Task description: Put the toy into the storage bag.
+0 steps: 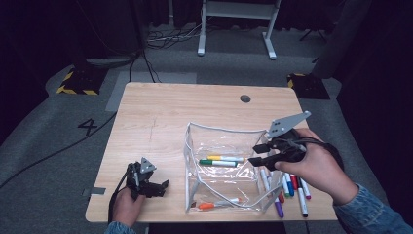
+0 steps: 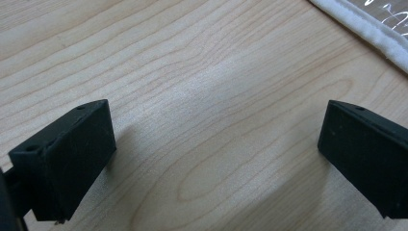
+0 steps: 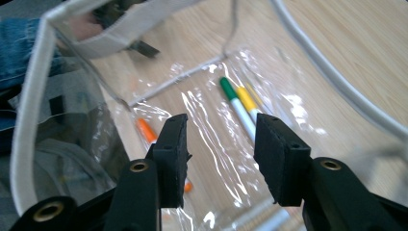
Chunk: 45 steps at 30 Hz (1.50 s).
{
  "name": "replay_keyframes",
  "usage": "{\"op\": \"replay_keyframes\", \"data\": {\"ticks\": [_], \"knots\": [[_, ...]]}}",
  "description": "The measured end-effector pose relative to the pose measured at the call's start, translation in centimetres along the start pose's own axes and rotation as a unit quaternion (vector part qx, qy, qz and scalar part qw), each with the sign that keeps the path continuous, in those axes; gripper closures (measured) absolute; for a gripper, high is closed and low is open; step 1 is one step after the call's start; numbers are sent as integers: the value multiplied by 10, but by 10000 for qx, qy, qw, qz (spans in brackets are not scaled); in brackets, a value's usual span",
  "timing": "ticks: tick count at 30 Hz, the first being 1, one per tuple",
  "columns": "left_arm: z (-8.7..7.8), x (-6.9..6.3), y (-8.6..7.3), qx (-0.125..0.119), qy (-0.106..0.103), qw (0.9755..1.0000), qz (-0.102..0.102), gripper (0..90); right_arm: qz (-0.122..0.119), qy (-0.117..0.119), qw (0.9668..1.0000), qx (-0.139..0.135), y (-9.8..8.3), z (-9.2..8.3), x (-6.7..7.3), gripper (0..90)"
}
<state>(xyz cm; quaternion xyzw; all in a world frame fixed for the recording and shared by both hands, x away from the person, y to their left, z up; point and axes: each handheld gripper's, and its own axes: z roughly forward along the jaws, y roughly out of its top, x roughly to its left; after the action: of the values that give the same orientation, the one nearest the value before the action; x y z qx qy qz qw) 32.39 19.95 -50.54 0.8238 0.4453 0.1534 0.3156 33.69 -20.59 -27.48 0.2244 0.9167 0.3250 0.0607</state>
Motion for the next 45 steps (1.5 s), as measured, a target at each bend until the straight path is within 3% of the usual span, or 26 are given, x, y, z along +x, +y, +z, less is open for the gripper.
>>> {"op": "replay_keyframes", "data": {"ticks": [11, 21, 26, 36, 45], "knots": [[0, 0, 0, 0, 0, 10000, -2, 0, 738, -515, 9958, -158, -51, -34, -39, 562], [0, 0, 0, -1, -1, 10000, -4, 0, 1359, -975, 9859, -9, -97, -44, -67, 563], [0, 0, 0, -7, -3, 10000, -2, 0, 1635, -1108, 9802, 147, -124, -39, -77, 563], [0, 0, 0, -7, -3, 10000, -2, 0, 2217, -1195, 9664, 506, -180, -9, -95, 579], [0, 0, 0, 0, 1, 10000, 3, 0, 2510, -1283, 9556, 854, -217, 19, -108, 583]]}}
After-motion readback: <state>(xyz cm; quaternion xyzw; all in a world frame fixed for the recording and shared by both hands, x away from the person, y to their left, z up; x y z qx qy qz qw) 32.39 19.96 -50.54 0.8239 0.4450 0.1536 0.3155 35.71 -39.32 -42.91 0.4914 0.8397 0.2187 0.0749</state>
